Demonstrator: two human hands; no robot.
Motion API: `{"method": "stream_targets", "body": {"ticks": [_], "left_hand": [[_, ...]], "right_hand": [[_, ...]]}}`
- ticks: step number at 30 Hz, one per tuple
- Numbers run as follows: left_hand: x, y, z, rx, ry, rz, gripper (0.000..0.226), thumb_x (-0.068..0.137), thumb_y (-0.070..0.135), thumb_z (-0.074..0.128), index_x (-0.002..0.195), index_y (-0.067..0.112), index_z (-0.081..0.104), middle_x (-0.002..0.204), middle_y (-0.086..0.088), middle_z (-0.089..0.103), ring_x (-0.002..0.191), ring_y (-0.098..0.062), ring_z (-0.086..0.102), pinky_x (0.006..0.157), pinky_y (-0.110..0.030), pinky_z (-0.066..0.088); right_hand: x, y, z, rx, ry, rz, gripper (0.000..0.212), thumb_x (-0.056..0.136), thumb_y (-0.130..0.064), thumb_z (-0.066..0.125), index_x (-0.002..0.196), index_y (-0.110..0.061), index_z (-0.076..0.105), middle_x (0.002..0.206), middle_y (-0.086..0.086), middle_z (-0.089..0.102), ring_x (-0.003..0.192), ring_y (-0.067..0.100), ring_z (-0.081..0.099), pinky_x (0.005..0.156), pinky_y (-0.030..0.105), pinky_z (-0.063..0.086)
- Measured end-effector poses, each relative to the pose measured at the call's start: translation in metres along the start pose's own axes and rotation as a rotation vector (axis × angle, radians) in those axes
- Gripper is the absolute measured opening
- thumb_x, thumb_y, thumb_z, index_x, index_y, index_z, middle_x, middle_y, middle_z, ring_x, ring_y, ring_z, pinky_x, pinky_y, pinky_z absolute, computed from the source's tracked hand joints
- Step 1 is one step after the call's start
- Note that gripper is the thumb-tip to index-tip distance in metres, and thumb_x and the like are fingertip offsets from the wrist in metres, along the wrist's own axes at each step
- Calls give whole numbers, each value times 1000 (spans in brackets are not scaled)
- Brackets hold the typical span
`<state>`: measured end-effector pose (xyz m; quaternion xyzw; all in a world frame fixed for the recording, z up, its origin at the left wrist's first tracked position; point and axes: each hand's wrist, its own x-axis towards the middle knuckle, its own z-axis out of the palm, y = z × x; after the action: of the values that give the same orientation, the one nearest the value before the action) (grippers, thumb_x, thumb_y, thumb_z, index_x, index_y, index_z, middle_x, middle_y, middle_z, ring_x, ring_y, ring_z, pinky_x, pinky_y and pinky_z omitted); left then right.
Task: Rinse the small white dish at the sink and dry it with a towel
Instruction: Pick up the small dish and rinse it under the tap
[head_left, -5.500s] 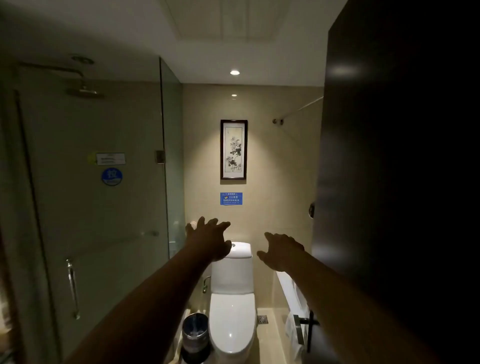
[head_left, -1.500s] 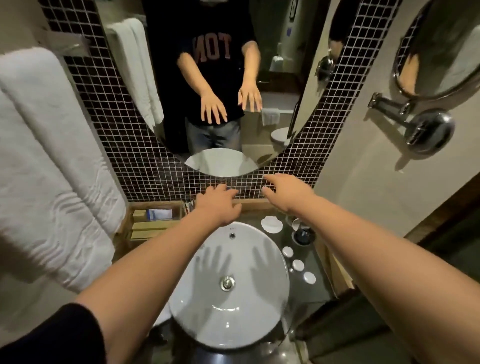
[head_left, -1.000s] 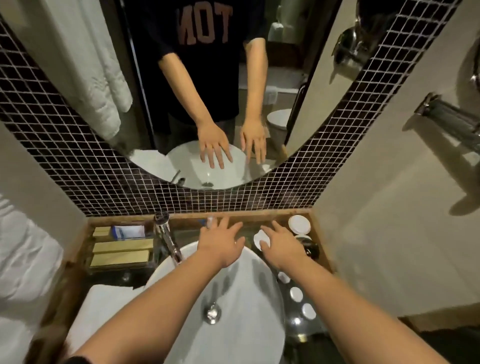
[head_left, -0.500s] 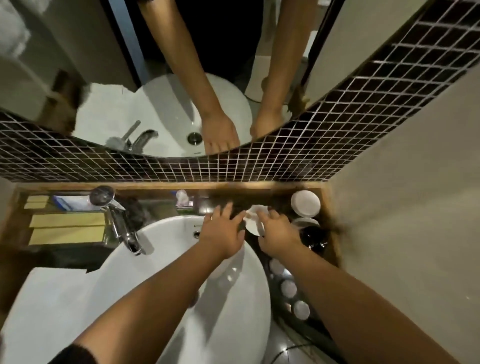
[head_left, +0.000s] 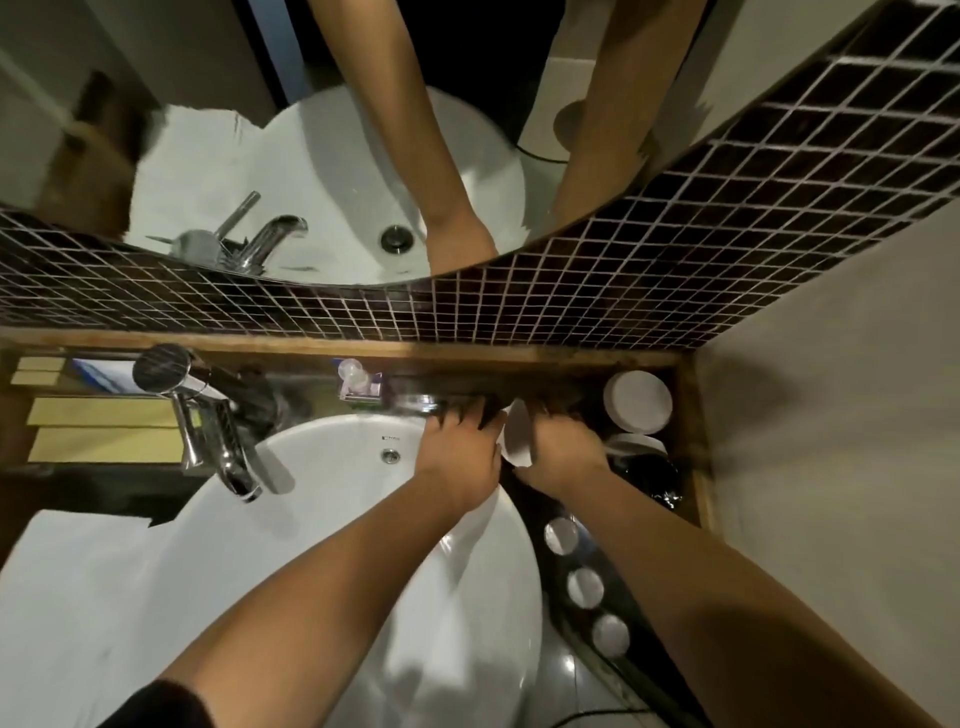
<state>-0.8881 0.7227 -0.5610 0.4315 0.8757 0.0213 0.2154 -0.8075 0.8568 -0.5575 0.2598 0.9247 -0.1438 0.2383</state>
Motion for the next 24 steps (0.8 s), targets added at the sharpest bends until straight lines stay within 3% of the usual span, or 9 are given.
{"method": "stream_targets", "body": {"ticks": [5,8,13,18,24], "left_hand": [[-21,-5,-4,-27,31,4,51,100,42,37,150,32,31,154,-2,36,138,-27,32,114,-43,28],[-44,-14,-15,-51,24,-13,55,101,44,38,153,30,27,160,-4,28,145,-28,25,116,-47,27],[-91,-41,-38,-114,32,-69,56,100,43,44,153,34,26,162,-1,25,144,-29,31,113,-52,35],[-143,-86,-44,-49,98,-70,59,96,39,47,151,33,30,158,-5,34,133,-29,42,99,-43,42],[-214,-143,-31,-93,92,-155,58,94,38,52,148,34,33,153,-4,40,127,-29,50,103,-44,39]], "right_hand": [[-18,2,-8,19,0,-1,92,65,-38,83,142,-27,34,137,6,50,119,31,53,91,41,52],[-38,-4,-22,39,41,-8,101,61,-44,87,144,-30,31,140,2,48,123,28,51,94,42,54],[-75,-35,-42,-7,60,-89,113,62,-56,86,153,-26,26,153,-1,38,130,28,49,99,42,52],[-109,-96,-37,11,110,-173,106,60,-51,89,147,-28,33,146,0,43,125,26,49,98,42,53],[-132,-174,-18,-133,180,-319,111,62,-47,89,151,-17,31,145,8,38,125,31,42,106,42,44]]}}
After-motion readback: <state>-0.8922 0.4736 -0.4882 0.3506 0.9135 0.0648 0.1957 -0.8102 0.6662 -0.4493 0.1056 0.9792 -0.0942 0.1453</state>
